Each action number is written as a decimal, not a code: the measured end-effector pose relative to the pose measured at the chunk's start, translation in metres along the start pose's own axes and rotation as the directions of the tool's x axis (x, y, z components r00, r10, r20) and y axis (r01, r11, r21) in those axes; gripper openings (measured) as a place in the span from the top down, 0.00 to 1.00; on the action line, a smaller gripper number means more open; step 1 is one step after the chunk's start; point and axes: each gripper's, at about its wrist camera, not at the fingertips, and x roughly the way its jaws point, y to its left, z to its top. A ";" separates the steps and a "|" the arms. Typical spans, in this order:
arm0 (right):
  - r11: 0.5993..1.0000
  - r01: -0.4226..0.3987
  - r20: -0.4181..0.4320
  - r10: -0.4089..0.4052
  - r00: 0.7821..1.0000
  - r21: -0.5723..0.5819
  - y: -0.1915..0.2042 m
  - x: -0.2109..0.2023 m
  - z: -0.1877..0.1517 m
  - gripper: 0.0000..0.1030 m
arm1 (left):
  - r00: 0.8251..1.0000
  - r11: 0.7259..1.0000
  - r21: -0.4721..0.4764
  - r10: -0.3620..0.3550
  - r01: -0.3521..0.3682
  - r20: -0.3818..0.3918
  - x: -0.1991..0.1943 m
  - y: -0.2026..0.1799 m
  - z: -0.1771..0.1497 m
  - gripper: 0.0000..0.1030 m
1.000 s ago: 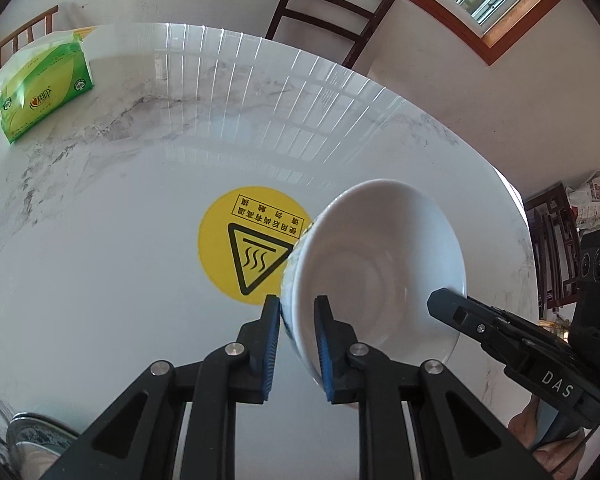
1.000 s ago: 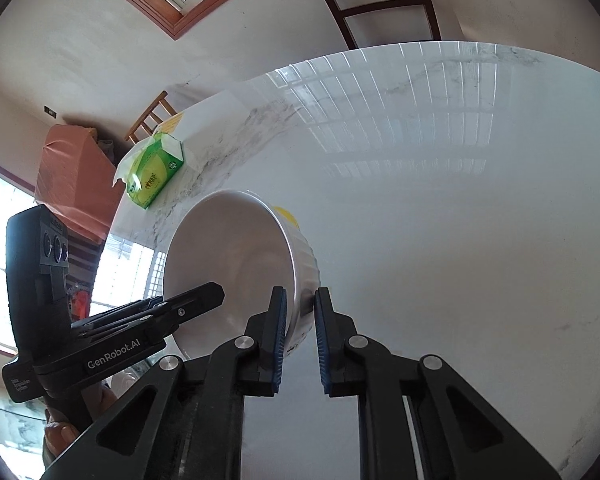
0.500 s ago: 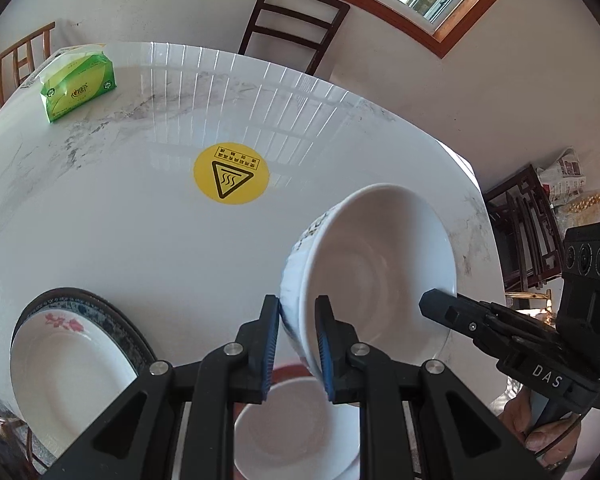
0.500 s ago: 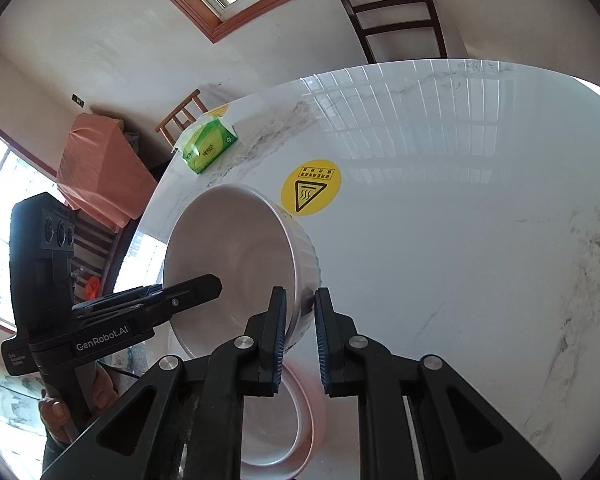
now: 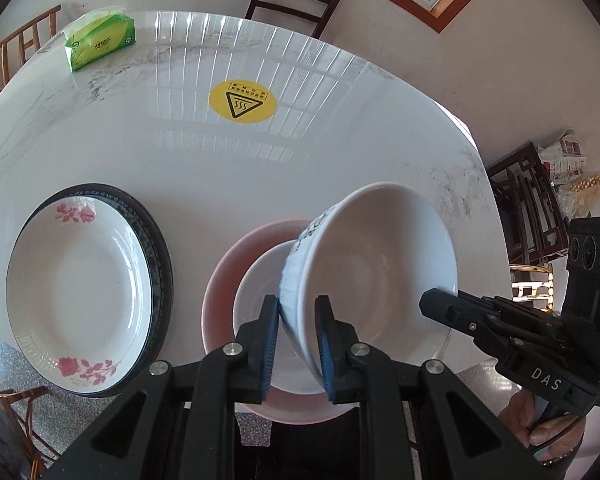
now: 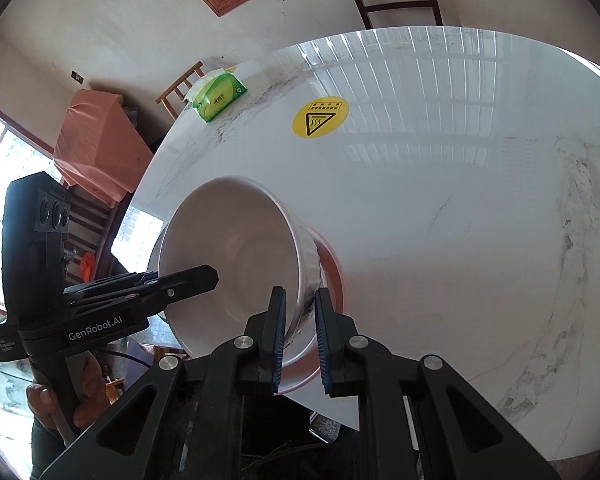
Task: Organize plates and bowls
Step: 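Carry the 'Dog' bowl onto the nested bowls and lower it, then open both grippers and withdraw slightly from the bowl stack, then close both grippers on the top bowl rim of the stack, then lift the nested pink bowl stack with both grippers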
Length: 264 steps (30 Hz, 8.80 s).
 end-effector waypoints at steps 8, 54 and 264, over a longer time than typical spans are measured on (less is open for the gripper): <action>1.000 0.022 -0.027 -0.022 0.999 0.000 0.003 0.008 -0.013 0.86 | 0.999 1.000 -0.013 0.009 -0.009 -0.033 0.009 0.009 -0.014 0.82; 0.999 0.024 0.155 -0.028 0.988 0.027 -0.020 0.010 -0.071 0.80 | 0.998 0.999 -0.016 0.043 -0.043 0.042 -0.003 0.071 -0.038 0.53; 0.998 -0.022 0.072 0.018 0.997 0.052 -0.004 0.034 -0.030 0.83 | 0.956 0.997 -0.038 0.069 -0.061 0.286 -0.020 0.058 -0.026 0.95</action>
